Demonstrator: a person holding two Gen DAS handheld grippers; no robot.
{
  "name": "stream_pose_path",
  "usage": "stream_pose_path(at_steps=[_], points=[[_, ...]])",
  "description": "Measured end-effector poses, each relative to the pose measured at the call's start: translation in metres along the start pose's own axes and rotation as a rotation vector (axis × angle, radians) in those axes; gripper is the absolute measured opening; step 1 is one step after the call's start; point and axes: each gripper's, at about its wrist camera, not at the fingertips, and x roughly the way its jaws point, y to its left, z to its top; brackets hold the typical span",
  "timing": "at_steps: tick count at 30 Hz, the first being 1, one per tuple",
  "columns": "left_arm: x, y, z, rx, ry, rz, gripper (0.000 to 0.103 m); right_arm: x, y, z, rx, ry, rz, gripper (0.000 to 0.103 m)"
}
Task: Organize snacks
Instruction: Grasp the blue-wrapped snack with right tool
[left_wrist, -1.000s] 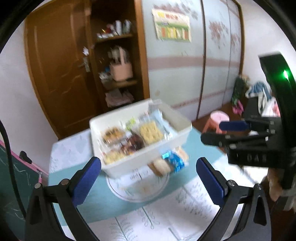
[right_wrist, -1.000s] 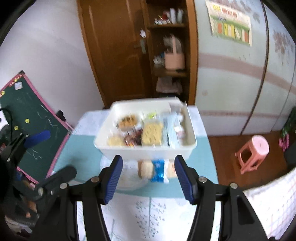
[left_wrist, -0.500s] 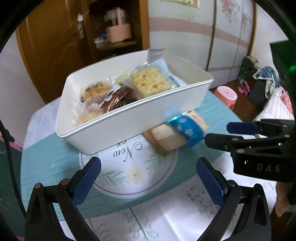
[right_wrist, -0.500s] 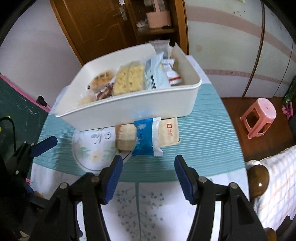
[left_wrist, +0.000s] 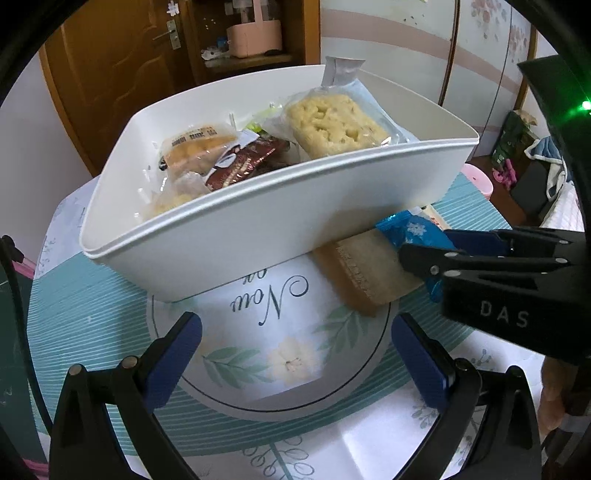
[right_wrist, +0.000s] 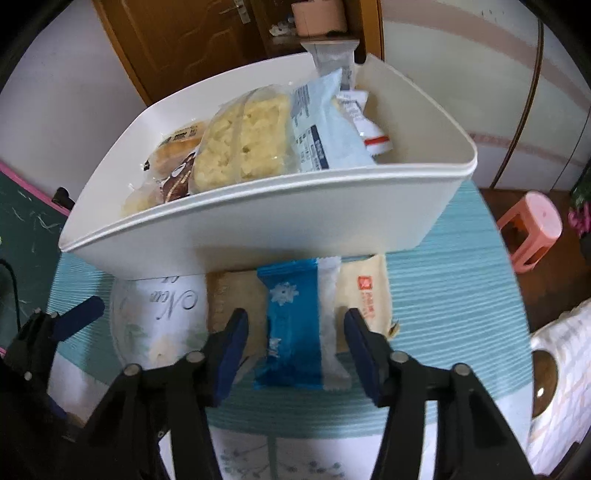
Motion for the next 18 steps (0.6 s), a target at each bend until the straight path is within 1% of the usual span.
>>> stream_pose_path(at_steps=[1, 2, 4, 12, 16, 18], points=[[0.003, -0.002, 0.001, 0.007, 0.009, -0.002, 0.102, 0.000, -0.003, -0.001, 0.003, 0.003, 0.018, 0.032], [0.005, -0.004, 0.001, 0.017, 0.020, -0.004, 0.102, -0.001, -0.010, -0.001, 0.030, 0.015, 0.060, 0.032], [0.009, -0.012, 0.002, 0.047, 0.036, 0.005, 0.102, -0.006, -0.025, -0.004, 0.089, 0.024, 0.113, 0.030], [0.014, -0.051, 0.018, 0.200, 0.020, 0.030, 0.102, -0.032, -0.072, -0.026, 0.214, -0.017, 0.117, 0.029], [0.025, -0.073, 0.028, 0.302, 0.029, 0.045, 0.102, -0.045, -0.087, -0.034, 0.246, -0.046, 0.107, 0.029], [0.033, -0.082, 0.033, 0.339, 0.045, 0.045, 0.102, -0.048, -0.092, -0.037, 0.263, -0.052, 0.110, 0.029]])
